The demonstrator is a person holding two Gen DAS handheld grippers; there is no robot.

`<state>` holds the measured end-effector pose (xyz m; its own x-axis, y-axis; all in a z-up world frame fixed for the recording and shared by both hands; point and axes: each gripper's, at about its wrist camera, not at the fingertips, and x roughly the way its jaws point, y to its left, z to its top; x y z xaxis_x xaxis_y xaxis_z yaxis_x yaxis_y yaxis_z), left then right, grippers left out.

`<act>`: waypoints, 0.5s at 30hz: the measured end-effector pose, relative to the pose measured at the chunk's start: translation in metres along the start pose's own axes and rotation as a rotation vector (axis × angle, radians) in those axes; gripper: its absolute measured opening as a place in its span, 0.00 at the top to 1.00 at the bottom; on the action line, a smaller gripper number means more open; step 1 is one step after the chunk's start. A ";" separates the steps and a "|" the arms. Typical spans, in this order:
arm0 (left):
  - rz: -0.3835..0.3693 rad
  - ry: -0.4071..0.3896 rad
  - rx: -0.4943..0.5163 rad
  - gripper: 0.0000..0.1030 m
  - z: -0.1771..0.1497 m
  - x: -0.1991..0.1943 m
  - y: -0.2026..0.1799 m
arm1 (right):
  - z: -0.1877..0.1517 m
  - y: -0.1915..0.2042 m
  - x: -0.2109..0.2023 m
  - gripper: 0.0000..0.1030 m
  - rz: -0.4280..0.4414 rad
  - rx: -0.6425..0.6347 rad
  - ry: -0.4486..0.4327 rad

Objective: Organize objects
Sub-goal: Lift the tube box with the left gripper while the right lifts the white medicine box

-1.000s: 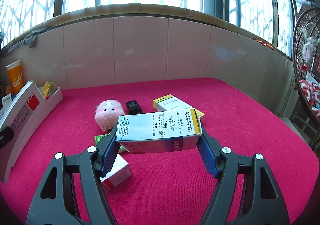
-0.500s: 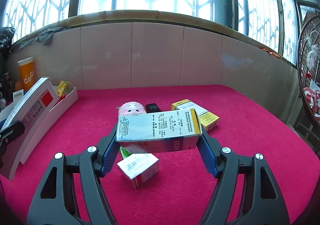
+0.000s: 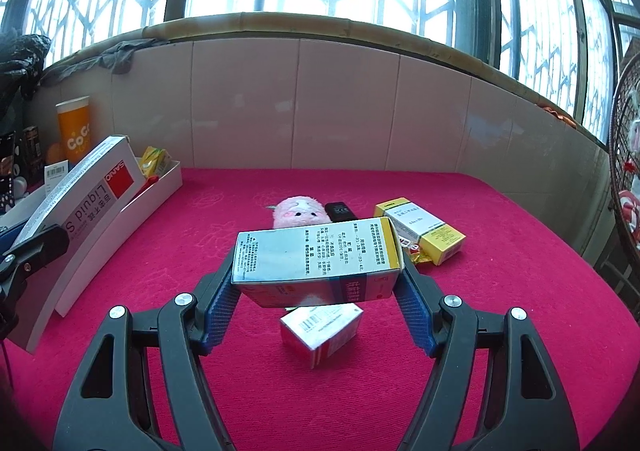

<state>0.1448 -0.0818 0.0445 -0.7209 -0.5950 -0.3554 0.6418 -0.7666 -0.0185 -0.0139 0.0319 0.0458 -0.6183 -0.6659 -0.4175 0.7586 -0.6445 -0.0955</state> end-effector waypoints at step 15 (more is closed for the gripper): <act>0.022 -0.005 -0.024 0.74 -0.002 -0.008 0.014 | -0.002 0.016 -0.001 0.30 0.033 -0.021 0.015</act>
<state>0.1599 -0.0870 0.0452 -0.7076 -0.6128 -0.3517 0.6638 -0.7472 -0.0335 -0.0005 0.0231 0.0432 -0.5901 -0.6806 -0.4342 0.7825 -0.6145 -0.1002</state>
